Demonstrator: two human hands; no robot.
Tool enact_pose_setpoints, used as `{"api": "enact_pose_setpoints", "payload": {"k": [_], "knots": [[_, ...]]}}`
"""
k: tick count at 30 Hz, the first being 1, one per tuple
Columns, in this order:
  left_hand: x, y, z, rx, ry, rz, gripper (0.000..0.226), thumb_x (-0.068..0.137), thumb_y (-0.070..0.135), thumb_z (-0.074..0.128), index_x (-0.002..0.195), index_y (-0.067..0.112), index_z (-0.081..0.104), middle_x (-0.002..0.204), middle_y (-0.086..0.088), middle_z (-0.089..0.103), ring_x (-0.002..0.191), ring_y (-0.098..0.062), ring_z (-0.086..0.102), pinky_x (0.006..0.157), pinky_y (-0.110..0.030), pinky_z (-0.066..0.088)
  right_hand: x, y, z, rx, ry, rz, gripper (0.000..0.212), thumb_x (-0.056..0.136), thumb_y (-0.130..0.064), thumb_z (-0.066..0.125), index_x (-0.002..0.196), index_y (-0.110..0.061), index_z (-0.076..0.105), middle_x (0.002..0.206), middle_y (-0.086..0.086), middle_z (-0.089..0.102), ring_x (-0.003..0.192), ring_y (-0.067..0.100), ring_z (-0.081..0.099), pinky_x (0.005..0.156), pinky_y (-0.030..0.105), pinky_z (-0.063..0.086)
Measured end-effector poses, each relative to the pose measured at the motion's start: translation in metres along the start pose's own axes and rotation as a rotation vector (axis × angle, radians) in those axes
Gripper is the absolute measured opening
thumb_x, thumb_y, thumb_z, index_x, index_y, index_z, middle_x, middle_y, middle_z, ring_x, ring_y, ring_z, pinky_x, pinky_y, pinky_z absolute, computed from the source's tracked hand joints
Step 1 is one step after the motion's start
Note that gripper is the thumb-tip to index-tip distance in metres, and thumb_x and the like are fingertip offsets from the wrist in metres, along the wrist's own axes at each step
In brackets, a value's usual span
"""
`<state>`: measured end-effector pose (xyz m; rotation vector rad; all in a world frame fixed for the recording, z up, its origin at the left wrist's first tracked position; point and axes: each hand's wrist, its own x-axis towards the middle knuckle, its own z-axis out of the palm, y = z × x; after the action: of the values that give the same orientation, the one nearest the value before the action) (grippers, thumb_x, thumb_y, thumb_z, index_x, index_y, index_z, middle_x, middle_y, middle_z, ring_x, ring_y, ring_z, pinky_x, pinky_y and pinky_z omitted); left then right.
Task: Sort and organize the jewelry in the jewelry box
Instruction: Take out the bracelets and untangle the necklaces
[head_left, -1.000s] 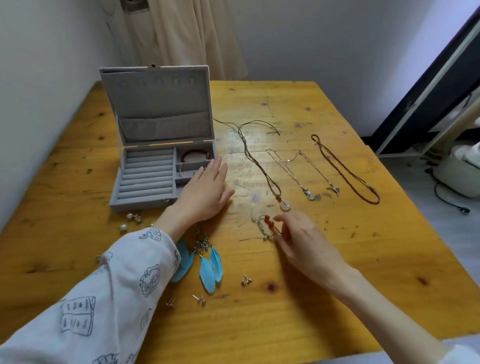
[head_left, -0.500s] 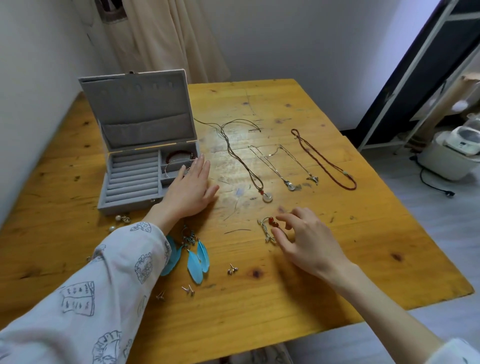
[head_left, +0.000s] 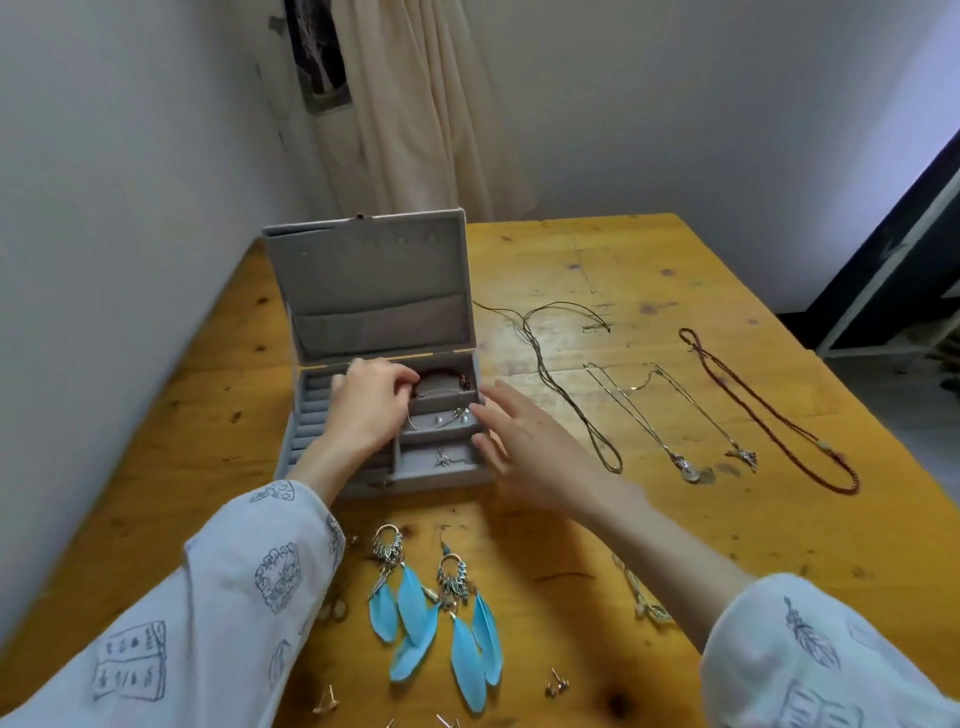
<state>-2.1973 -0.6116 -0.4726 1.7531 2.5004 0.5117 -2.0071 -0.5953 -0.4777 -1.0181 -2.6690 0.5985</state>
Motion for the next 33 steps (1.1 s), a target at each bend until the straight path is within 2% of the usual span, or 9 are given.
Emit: {"api": "enact_pose_setpoints", "payload": {"k": [6, 11, 15, 20, 22, 24, 26, 30, 33], "knots": [[0.029, 0.022, 0.011, 0.442, -0.010, -0.075, 0.024, 0.090, 0.031, 0.052, 0.101, 0.015, 0.065, 0.109, -0.006, 0.064, 0.110, -0.027, 0.048, 0.089, -0.038, 0.030, 0.004, 0.011, 0.016, 0.047, 0.068, 0.020, 0.045, 0.098, -0.033, 0.037, 0.140, -0.021, 0.035, 0.148, 0.001, 0.032, 0.143, 0.012, 0.012, 0.114, 0.027, 0.017], [0.036, 0.020, 0.014, 0.394, -0.114, -0.067, 0.025, 0.090, 0.028, 0.053, 0.108, 0.015, 0.063, 0.118, -0.011, 0.056, 0.116, -0.030, 0.042, 0.093, -0.039, 0.031, 0.007, 0.013, 0.016, 0.029, 0.073, 0.009, 0.045, 0.097, -0.032, 0.040, 0.139, -0.019, 0.038, 0.143, 0.002, 0.036, 0.137, 0.016, 0.025, 0.114, 0.032, 0.024], [0.031, 0.016, -0.011, 0.014, -0.195, 0.078, 0.014, 0.094, 0.022, 0.049, 0.102, 0.017, 0.059, 0.110, -0.011, 0.061, 0.106, -0.029, 0.053, 0.092, -0.038, 0.038, 0.014, 0.015, 0.013, 0.188, 0.155, 0.047, 0.040, 0.094, -0.028, 0.047, 0.132, -0.014, 0.047, 0.134, 0.002, 0.046, 0.125, 0.015, 0.041, 0.104, 0.023, 0.030], [0.002, 0.042, -0.059, -0.302, -0.132, 0.313, 0.007, 0.091, 0.012, 0.053, 0.096, 0.013, 0.058, 0.082, 0.000, 0.061, 0.076, -0.017, 0.061, 0.071, -0.027, 0.051, 0.024, 0.002, -0.011, 0.833, 0.219, 0.236, 0.054, 0.093, -0.023, 0.051, 0.143, -0.019, 0.028, 0.134, -0.008, 0.042, 0.124, 0.007, 0.041, 0.102, 0.026, 0.036], [-0.007, 0.056, -0.074, -0.398, -0.090, 0.361, 0.008, 0.090, 0.011, 0.056, 0.096, 0.010, 0.061, 0.076, 0.005, 0.060, 0.071, -0.011, 0.062, 0.065, -0.019, 0.052, 0.020, -0.004, -0.023, 0.949, 0.180, 0.209, 0.039, 0.093, -0.020, 0.052, 0.131, -0.023, 0.045, 0.126, -0.005, 0.054, 0.117, 0.009, 0.051, 0.099, 0.028, 0.043], [-0.013, 0.066, -0.085, -0.497, -0.102, 0.355, 0.008, 0.089, 0.010, 0.058, 0.095, 0.009, 0.063, 0.073, 0.003, 0.062, 0.067, -0.010, 0.063, 0.061, -0.016, 0.053, 0.007, -0.011, -0.035, 1.038, 0.214, 0.193, 0.014, 0.092, -0.013, 0.053, 0.102, -0.019, 0.061, 0.097, 0.004, 0.068, 0.090, 0.012, 0.066, 0.082, 0.028, 0.055], [-0.020, 0.075, -0.091, -0.600, -0.145, 0.305, 0.010, 0.088, 0.009, 0.059, 0.096, 0.007, 0.064, 0.075, -0.007, 0.066, 0.068, -0.019, 0.066, 0.062, -0.022, 0.056, -0.011, -0.014, -0.044, 1.111, 0.303, 0.224, 0.010, 0.091, -0.008, 0.054, 0.089, -0.010, 0.063, 0.079, 0.009, 0.068, 0.068, 0.014, 0.068, 0.065, 0.025, 0.057], [-0.038, 0.094, -0.081, -0.835, -0.344, 0.088, 0.019, 0.087, 0.001, 0.057, 0.104, 0.003, 0.063, 0.086, -0.012, 0.067, 0.069, -0.013, 0.067, 0.062, -0.015, 0.055, -0.057, -0.004, -0.055, 1.169, 0.409, 0.342, 0.003, 0.088, -0.009, 0.058, 0.091, -0.008, 0.059, 0.072, 0.012, 0.070, 0.059, 0.020, 0.068, 0.053, 0.023, 0.055], [-0.050, 0.115, -0.052, -0.824, -0.450, 0.052, 0.021, 0.086, -0.002, 0.057, 0.107, -0.001, 0.063, 0.089, -0.012, 0.067, 0.072, -0.012, 0.066, 0.063, -0.015, 0.055, -0.095, 0.012, -0.053, 1.087, 0.424, 0.471, 0.005, 0.087, -0.011, 0.061, 0.086, -0.006, 0.062, 0.076, 0.014, 0.071, 0.062, 0.021, 0.068, 0.053, 0.022, 0.053]]}}
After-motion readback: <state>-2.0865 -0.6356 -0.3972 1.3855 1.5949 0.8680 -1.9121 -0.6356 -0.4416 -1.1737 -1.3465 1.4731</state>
